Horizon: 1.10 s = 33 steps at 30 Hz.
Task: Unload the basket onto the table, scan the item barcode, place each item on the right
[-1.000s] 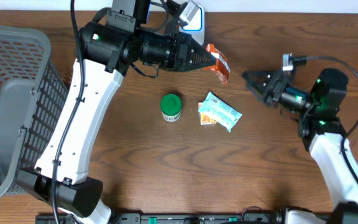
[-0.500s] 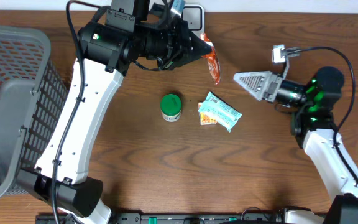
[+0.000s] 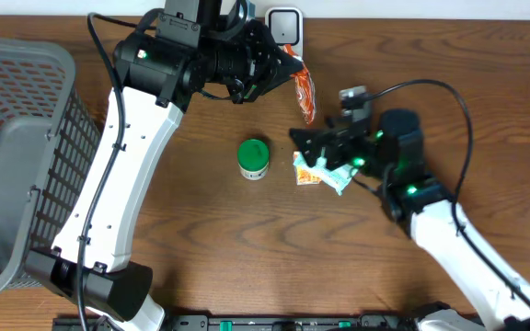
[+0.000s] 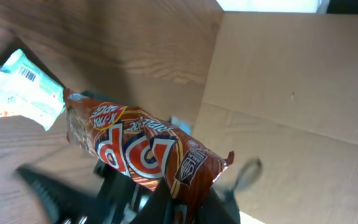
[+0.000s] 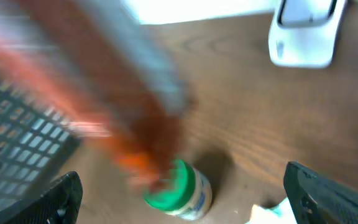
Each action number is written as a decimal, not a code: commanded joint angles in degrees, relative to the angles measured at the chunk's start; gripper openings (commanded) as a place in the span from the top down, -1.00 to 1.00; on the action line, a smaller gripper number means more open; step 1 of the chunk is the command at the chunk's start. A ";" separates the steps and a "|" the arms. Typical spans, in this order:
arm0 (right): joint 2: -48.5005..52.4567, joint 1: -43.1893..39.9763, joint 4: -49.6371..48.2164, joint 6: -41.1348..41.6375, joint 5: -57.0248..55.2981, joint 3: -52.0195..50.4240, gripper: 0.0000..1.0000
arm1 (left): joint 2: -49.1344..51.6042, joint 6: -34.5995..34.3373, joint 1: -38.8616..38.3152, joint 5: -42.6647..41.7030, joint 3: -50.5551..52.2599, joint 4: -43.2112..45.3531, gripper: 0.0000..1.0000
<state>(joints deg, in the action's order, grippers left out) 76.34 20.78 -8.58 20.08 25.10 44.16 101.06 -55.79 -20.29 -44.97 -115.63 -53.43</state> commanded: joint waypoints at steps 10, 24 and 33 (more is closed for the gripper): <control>-5.84 13.42 -1.66 -15.04 -35.06 0.46 -0.98 | 0.44 -1.99 -0.94 0.68 0.39 0.20 0.86; -5.86 13.00 -4.17 -14.73 -39.12 0.46 0.98 | 0.44 -1.97 -2.19 0.66 0.39 0.17 0.86; -13.40 12.20 1.53 -12.52 -45.44 0.46 0.98 | 0.44 -1.95 -2.12 1.14 0.39 0.22 0.73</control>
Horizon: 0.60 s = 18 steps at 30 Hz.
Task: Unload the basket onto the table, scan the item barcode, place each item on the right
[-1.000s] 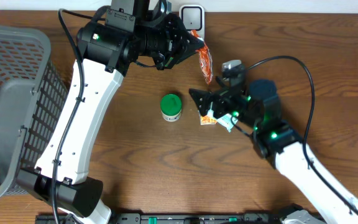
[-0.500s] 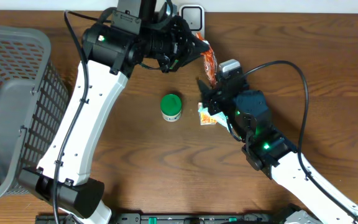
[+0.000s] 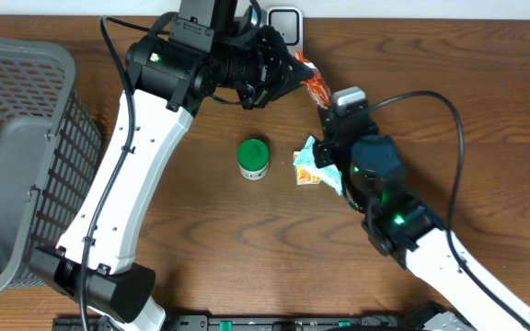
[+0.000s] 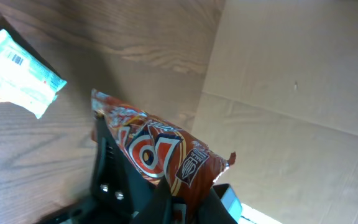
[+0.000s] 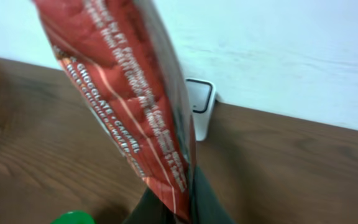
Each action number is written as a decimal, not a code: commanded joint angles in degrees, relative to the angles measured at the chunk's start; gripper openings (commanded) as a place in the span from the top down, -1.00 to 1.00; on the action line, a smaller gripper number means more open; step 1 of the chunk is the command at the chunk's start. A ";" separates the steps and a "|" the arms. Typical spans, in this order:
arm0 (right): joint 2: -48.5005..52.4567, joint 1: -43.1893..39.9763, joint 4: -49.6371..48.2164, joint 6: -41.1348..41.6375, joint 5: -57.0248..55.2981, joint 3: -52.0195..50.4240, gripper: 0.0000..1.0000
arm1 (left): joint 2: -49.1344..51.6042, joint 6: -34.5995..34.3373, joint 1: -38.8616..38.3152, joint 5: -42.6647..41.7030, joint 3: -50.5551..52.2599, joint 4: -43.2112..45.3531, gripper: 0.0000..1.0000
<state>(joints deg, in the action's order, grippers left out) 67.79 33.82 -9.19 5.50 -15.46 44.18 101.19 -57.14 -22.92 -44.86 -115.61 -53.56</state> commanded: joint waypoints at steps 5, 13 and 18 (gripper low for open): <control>-13.33 -5.07 13.33 5.16 -9.97 0.44 0.98 | 0.31 -0.37 0.50 2.10 0.37 0.33 -0.04; -18.27 -19.08 30.77 11.56 -31.34 0.42 0.98 | 0.31 6.95 -0.66 8.68 0.37 0.57 -0.57; -13.94 -33.27 34.64 19.54 -32.61 -0.04 0.98 | 0.31 13.05 -3.98 22.60 0.37 -0.87 -0.58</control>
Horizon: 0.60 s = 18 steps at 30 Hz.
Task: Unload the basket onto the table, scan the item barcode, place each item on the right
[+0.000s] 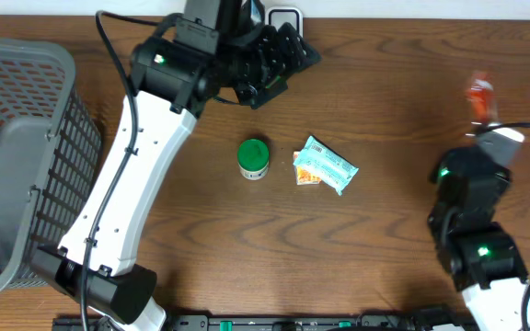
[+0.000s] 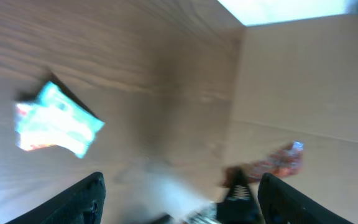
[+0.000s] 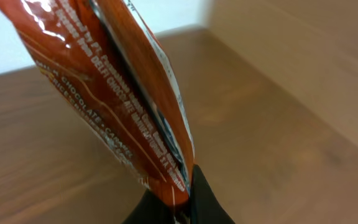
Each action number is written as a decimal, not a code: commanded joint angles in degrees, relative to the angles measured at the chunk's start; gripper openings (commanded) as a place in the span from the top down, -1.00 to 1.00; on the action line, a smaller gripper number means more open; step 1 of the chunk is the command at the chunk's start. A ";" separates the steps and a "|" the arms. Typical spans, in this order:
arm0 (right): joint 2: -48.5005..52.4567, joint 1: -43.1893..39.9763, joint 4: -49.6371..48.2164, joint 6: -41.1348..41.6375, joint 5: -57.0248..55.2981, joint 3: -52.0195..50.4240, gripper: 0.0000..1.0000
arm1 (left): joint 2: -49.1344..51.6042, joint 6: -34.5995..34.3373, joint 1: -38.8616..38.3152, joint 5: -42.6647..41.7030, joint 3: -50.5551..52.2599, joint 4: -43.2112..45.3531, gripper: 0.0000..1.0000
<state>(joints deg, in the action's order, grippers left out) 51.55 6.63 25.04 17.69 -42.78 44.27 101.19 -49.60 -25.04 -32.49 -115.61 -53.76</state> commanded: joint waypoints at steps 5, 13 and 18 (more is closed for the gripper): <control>14.08 -22.18 -0.74 17.64 -2.99 -0.48 0.98 | 0.31 8.11 -5.14 15.69 0.37 -2.75 -0.59; 35.67 -35.82 -18.80 10.23 1.38 -0.42 0.98 | 0.31 9.35 -6.45 15.69 0.37 -2.99 -0.59; 45.13 -41.48 -26.25 7.52 5.33 -0.31 0.98 | 0.31 9.99 -6.45 16.55 0.37 -3.04 -0.60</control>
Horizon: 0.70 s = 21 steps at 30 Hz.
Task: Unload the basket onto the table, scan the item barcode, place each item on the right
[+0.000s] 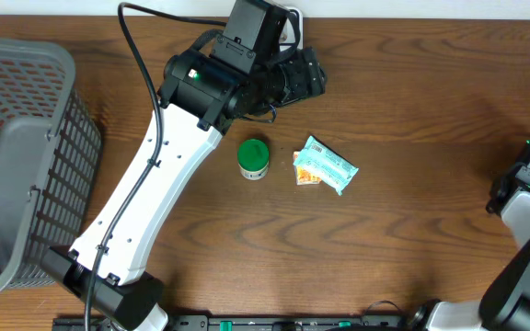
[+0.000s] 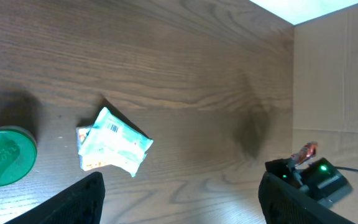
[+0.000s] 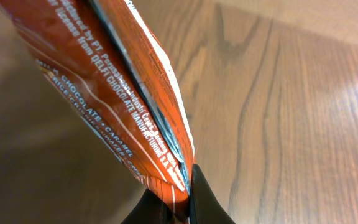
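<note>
An orange-red snack wrapper (image 3: 120, 81) fills the right wrist view, and my right gripper (image 3: 182, 193) is shut on its lower end. That arm sits at the table's far right edge; overhead, the wrapper itself is hidden. The left wrist view catches the wrapper (image 2: 307, 150) as a small red tip above the right arm. My left gripper (image 1: 309, 79) hangs open at the back middle, its fingers (image 2: 73, 200) spread wide with nothing between them. The white scanner (image 1: 292, 18) peeks out behind the left arm.
A green-lidded jar (image 1: 253, 158) stands mid-table, with a pale blue and orange packet (image 1: 326, 167) lying just right of it. A grey mesh basket (image 1: 21, 147) takes up the left side. A cardboard panel (image 2: 334, 74) borders the table's right end.
My right gripper, still shut on the wrapper, has shifted from the right side to the table's far right edge and nearer the front. The left arm has shifted right; its gripper stays open.
At first my left gripper held the wrapper near the scanner while the right one stood open by the packet. Then both were on the wrapper. Later the left was open and the right held the wrapper off to the right, now at the far edge.
</note>
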Each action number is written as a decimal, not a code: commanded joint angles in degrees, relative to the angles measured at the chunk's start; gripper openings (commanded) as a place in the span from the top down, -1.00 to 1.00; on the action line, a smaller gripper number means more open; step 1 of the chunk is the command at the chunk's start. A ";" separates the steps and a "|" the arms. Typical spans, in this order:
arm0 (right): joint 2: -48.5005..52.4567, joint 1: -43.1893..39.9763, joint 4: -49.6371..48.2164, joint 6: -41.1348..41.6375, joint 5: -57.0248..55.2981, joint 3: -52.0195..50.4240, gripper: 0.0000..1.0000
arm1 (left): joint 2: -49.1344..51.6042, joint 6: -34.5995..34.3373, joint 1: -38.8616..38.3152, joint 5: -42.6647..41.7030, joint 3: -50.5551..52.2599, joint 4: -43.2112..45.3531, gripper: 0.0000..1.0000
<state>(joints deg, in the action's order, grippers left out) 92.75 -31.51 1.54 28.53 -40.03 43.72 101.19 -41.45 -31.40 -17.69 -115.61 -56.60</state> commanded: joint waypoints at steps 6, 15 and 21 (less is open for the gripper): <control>10.25 -9.79 -5.22 -3.98 7.89 1.57 0.79 | 0.31 1.79 -0.09 3.91 0.37 -0.33 -0.59; 4.90 -10.23 3.74 -4.59 28.04 11.32 -0.99 | 0.28 1.97 -0.07 12.59 0.37 -0.04 -0.60; -2.27 -5.55 15.54 -4.24 48.50 19.32 -0.99 | -0.92 8.90 -0.07 29.31 0.35 8.11 -0.60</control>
<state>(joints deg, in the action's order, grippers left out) 95.33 -40.23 14.81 24.32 -6.70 59.48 101.19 -37.78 -31.51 0.10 -115.59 -51.05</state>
